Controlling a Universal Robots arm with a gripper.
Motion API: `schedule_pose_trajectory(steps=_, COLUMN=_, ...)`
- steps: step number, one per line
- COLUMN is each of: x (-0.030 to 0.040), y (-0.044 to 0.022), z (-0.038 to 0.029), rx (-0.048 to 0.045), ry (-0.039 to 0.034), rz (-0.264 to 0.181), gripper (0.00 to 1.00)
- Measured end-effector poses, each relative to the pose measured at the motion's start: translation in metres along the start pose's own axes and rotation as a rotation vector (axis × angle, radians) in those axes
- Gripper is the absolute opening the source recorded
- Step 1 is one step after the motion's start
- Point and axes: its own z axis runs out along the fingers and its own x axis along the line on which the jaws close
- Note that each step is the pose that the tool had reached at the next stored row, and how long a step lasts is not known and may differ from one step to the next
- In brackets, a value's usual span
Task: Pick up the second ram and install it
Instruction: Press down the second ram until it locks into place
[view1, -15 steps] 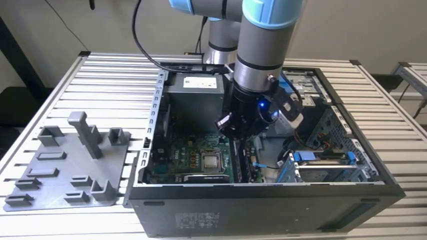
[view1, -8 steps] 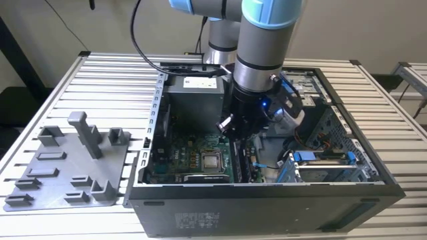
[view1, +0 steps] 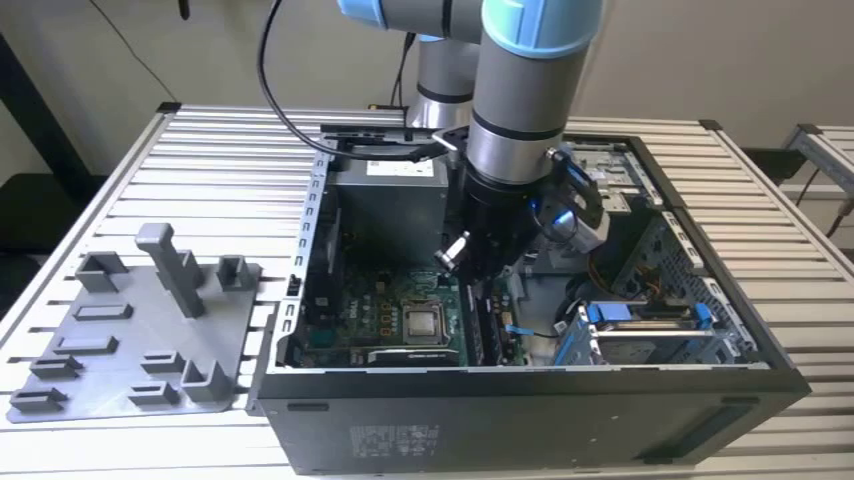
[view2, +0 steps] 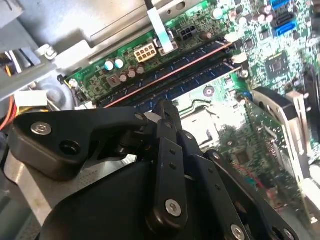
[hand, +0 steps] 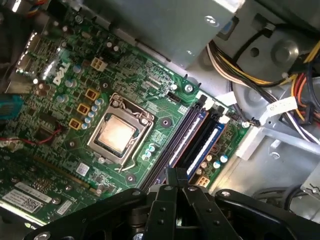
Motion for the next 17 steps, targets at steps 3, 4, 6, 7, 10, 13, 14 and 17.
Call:
schedule_pose_trajectory(steps=3, x=0.0002, y=0.0001, z=-0.0001, rx=0.0017, ry=-0.0011, rz=-0.052, gripper=0.11)
schedule_pose_trajectory(steps=4, x=0.0002, y=0.0001, z=-0.0001, rx=0.0024, ry=-0.0014, rz=-0.072, gripper=0.11)
schedule_pose_trajectory(steps=6, x=0.0002, y=0.0001, z=0.0000, rx=0.0033, ry=-0.0023, rz=-0.107, gripper=0.11)
schedule_pose_trajectory(steps=7, x=0.0002, y=0.0001, z=0.0000, rx=0.0036, ry=-0.0030, rz=-0.126, gripper=0.11)
schedule_pose_trajectory(steps=10, x=0.0002, y=0.0002, z=0.0001, rx=0.0042, ry=-0.0051, rz=-0.180, gripper=0.11)
schedule_pose_trajectory(steps=13, x=0.0002, y=0.0002, z=0.0000, rx=0.0046, ry=-0.0072, rz=-0.234, gripper=0.11)
schedule_pose_trajectory(steps=14, x=0.0002, y=0.0002, z=0.0000, rx=0.0047, ry=-0.0079, rz=-0.253, gripper=0.11)
schedule_pose_trajectory(steps=17, x=0.0003, y=0.0002, z=0.0000, rx=0.0050, ry=-0.0100, rz=-0.307, gripper=0.11)
